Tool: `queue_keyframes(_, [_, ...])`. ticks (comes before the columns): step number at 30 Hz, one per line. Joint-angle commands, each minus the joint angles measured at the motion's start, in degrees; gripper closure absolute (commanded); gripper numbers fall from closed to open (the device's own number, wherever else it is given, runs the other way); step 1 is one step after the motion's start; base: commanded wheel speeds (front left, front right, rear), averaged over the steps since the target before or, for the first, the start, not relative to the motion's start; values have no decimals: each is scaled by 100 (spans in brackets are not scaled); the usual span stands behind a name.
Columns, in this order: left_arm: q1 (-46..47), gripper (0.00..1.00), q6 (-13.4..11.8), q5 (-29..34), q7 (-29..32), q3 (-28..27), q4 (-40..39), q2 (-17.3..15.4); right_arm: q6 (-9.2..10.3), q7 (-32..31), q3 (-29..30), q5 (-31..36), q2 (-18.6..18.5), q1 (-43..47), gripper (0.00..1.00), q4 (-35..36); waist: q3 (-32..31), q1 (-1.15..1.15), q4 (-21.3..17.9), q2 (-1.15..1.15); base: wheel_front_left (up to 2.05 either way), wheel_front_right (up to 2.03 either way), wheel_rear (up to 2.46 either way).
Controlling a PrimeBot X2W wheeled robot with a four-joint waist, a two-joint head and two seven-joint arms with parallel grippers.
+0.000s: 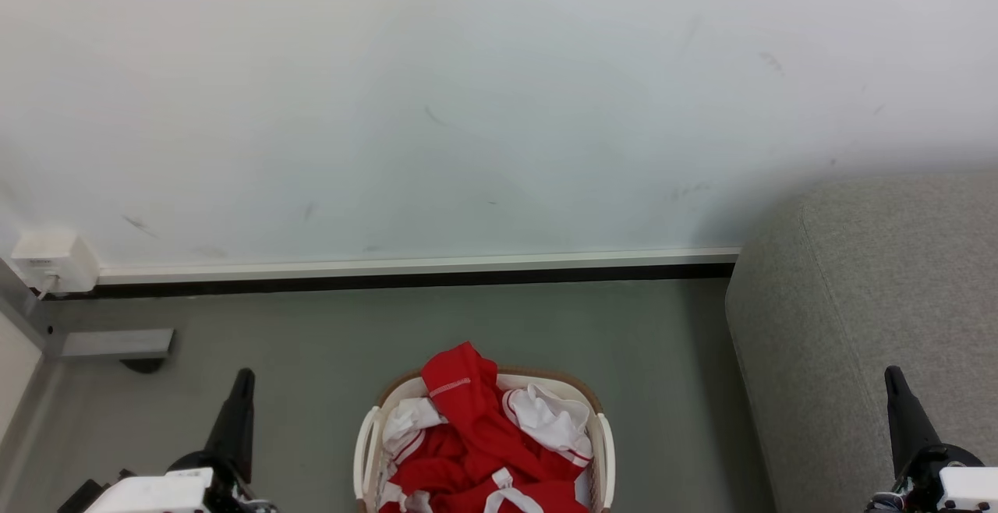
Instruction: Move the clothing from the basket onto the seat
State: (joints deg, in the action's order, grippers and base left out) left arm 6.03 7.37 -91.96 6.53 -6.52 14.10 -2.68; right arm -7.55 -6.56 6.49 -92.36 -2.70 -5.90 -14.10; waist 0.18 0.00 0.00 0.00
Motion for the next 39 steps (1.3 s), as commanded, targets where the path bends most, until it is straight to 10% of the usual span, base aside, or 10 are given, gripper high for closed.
queue_keyframes(1, [49, 100, 24, -85, 18, -4, -17, -41, 13, -10, 15, -12, -36, -68, 100, 23, 0, 0, 0, 0, 0, 0, 0])
queue_keyframes(25, [49, 100, 24, -85, 18, -4, -18, -41, 13, -10, 15, -12, -36, -68, 100, 23, 0, 0, 0, 0, 0, 0, 0])
queue_keyframes(26, [-6, 0, -1, 3, -4, 2, 16, 3, 0, 3, -3, 0, 2, 8, 0, -16, 0, 0, 0, 0, 0, 0, 0])
queue_keyframes(39, [-151, 0, -7, 310, -331, 141, 63, 23, 1, 333, -194, 603, 29, 112, 0, -97, 1, 0, 11, 0, 0, 0, 0])
